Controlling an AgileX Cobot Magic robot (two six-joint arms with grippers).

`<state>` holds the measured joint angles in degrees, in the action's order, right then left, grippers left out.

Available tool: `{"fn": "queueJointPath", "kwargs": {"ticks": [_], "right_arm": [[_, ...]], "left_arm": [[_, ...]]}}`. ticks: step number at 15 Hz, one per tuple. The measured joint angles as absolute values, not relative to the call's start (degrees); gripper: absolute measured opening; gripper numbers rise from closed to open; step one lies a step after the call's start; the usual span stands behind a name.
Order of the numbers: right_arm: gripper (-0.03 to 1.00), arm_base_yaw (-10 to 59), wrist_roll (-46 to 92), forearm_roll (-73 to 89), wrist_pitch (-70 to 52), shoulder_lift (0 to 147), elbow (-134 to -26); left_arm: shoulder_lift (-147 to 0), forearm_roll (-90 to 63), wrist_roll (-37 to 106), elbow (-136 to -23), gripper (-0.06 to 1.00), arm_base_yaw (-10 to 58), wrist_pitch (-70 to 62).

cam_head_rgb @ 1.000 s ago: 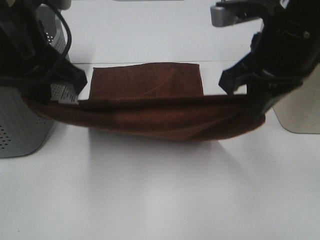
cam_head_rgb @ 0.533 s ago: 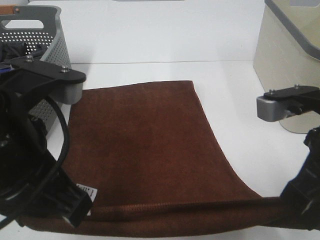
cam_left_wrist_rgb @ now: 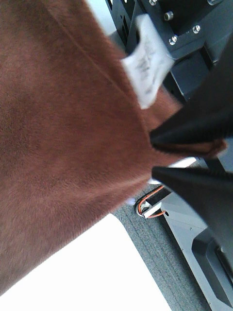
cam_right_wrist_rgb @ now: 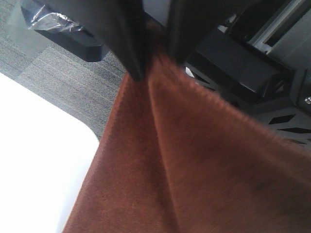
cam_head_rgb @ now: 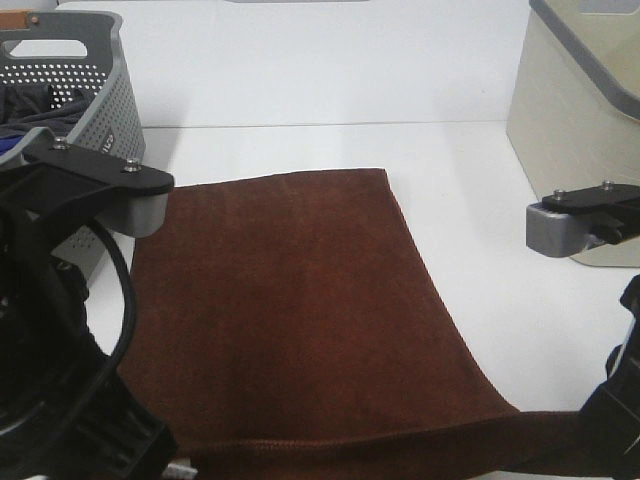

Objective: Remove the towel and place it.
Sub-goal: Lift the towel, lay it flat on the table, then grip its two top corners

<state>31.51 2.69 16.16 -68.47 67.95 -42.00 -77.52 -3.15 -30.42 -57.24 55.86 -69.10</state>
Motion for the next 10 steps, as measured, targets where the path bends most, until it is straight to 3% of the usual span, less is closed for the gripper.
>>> {"fn": "queueJointPath", "kwargs": {"ticks": [1,2,3,4,6,8,10], "right_arm": [[0.23,31.51,3.04,16.44,-68.53,67.95,-42.00],[0.43,31.51,3.09,16.44,-68.53,67.95,-42.00],[0.54,31.51,3.09,16.44,-68.41,67.95,-42.00],[0.62,31.51,3.09,16.04,-68.24,67.95,-42.00],[0.66,31.51,3.09,14.67,-65.78,67.95,-42.00],[0.66,31.51,3.04,13.06,-62.68,67.95,-44.75],[0.64,31.51,2.81,11.00,-58.38,68.01,-48.82]], "left_arm": [[-77.52,-3.15,-30.48,-57.24,0.38,55.86,-69.21],[-77.52,-3.15,-30.48,-57.24,0.62,55.86,-69.27],[-77.52,-3.15,-30.48,-57.24,0.72,55.86,-69.33],[-77.52,-3.09,-30.71,-57.24,0.76,55.86,-68.87],[-77.52,-0.97,-33.17,-57.24,0.76,55.86,-66.52],[-77.52,3.72,-38.90,-57.24,0.70,55.00,-62.05],[-78.15,6.70,-40.51,-59.13,0.64,49.79,-58.04]]}}
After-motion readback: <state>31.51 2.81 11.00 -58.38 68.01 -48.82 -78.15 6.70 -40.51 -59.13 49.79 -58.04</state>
